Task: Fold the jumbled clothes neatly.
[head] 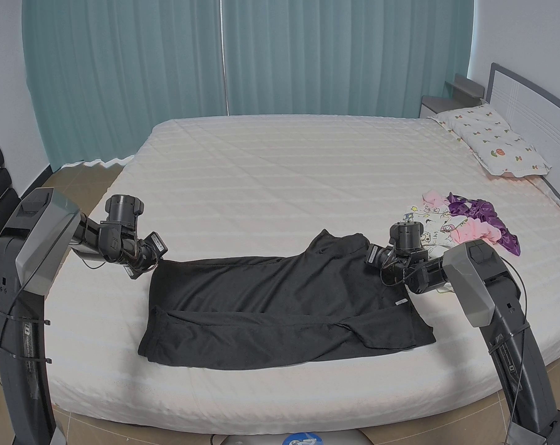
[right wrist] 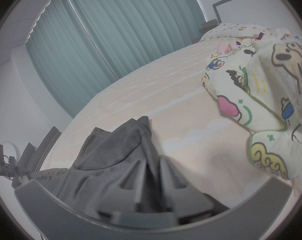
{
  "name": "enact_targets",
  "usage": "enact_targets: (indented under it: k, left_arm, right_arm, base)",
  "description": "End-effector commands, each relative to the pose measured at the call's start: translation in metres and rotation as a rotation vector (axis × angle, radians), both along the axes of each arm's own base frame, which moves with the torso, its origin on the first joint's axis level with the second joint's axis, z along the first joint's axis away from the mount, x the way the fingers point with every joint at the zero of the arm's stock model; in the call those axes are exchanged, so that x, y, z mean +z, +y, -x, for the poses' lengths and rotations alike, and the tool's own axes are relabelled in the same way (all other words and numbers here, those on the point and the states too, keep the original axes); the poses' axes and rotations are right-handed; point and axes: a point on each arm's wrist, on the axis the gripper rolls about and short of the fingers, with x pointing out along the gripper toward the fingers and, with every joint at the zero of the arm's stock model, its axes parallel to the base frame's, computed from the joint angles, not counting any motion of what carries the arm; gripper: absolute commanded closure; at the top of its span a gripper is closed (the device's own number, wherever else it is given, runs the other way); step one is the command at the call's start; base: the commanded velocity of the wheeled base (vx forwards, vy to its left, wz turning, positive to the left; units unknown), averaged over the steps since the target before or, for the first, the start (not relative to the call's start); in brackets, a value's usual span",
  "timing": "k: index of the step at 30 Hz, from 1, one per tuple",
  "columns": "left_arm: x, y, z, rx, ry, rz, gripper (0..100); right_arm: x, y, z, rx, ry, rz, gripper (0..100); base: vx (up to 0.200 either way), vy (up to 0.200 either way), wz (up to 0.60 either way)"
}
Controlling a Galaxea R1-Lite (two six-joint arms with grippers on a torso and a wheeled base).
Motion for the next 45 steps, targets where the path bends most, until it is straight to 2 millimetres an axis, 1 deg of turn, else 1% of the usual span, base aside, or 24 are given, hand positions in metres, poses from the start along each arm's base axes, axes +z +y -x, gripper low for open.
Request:
enact_targets:
  k: [1,5,8,13,14,16,22,25,26,29,31,33,35,36,39,40,43,44,45]
  left_arm:
    - [0.001,0.003,0.000,0.008,-0.004,0.000,100]
    - [0.008,0.010,0.000,0.022,-0.019,0.000,100]
    - [0.012,0.013,0.000,0.031,-0.028,-0.001,100]
    - [0.016,0.018,0.000,0.040,-0.042,-0.002,100]
    - [0.019,0.021,-0.001,0.051,-0.065,0.001,100]
    - [0.021,0.021,-0.002,0.059,-0.083,0.007,100]
    - [0.022,0.023,-0.002,0.080,-0.091,-0.003,100]
    - [0.022,0.022,-0.002,0.089,-0.091,-0.003,100]
    - [0.022,0.022,-0.002,0.089,-0.090,-0.005,100]
    - [0.020,0.022,-0.002,0.090,-0.085,-0.004,100]
    - [0.020,0.022,-0.002,0.090,-0.083,-0.004,100]
    - [0.019,0.022,-0.002,0.090,-0.083,-0.004,100]
    - [0.018,0.022,-0.003,0.089,-0.083,-0.003,100]
    - [0.020,0.022,-0.004,0.089,-0.093,-0.003,100]
    - [0.020,0.022,-0.009,0.089,-0.106,-0.003,100]
    - [0.011,0.022,-0.015,0.087,-0.097,-0.007,100]
    - [0.007,0.022,-0.018,0.091,-0.100,-0.011,100]
    - [0.000,0.023,-0.026,0.099,-0.102,-0.016,0]
    - [-0.004,0.023,-0.028,0.103,-0.097,-0.020,0]
  right_arm:
    - [0.017,-0.004,-0.003,-0.030,-0.028,-0.017,100]
    - [0.029,-0.008,-0.001,-0.060,-0.042,-0.047,100]
    - [0.034,-0.008,-0.001,-0.063,-0.071,-0.062,100]
    - [0.031,-0.008,0.004,-0.060,-0.084,-0.063,100]
    - [0.031,-0.005,0.005,-0.054,-0.094,-0.067,100]
    - [0.029,-0.005,0.006,-0.054,-0.097,-0.068,100]
    - [0.029,-0.003,0.006,-0.051,-0.098,-0.067,100]
    - [0.023,-0.002,0.007,-0.047,-0.087,-0.061,100]
    - [0.021,-0.002,0.008,-0.046,-0.083,-0.059,0]
    - [0.019,-0.002,0.008,-0.044,-0.082,-0.062,0]
    - [0.023,-0.002,0.008,-0.049,-0.088,-0.064,0]
    - [0.032,-0.007,0.009,-0.058,-0.092,-0.068,0]
    - [0.047,-0.011,0.010,-0.064,-0.107,-0.073,0]
    - [0.054,-0.017,0.012,-0.073,-0.104,-0.075,0]
    - [0.055,-0.022,0.018,-0.084,-0.084,-0.073,0]
    - [0.057,-0.027,0.023,-0.092,-0.066,-0.071,0]
    - [0.056,-0.030,0.027,-0.099,-0.054,-0.070,0]
    - [0.060,-0.034,0.037,-0.097,-0.046,-0.069,0]
    - [0.061,-0.037,0.042,-0.099,-0.038,-0.069,0]
  base:
    - [0.000,0.000,0.00]
    - [0.000,0.000,0.00]
    - [0.000,0.000,0.00]
    - [0.000,0.000,0.00]
    - [0.000,0.000,0.00]
    - [0.000,0.000,0.00]
    - [0.000,0.000,0.00]
    - [0.000,0.000,0.00]
    - [0.000,0.000,0.00]
    - [0.000,0.000,0.00]
    - [0.000,0.000,0.00]
    - [0.000,0.000,0.00]
    - [0.000,0.000,0.00]
    - [0.000,0.000,0.00]
    - [0.000,0.000,0.00]
    - [0.000,0.000,0.00]
    - [0.000,0.000,0.00]
    - [0.000,0.000,0.00]
    - [0.000,0.000,0.00]
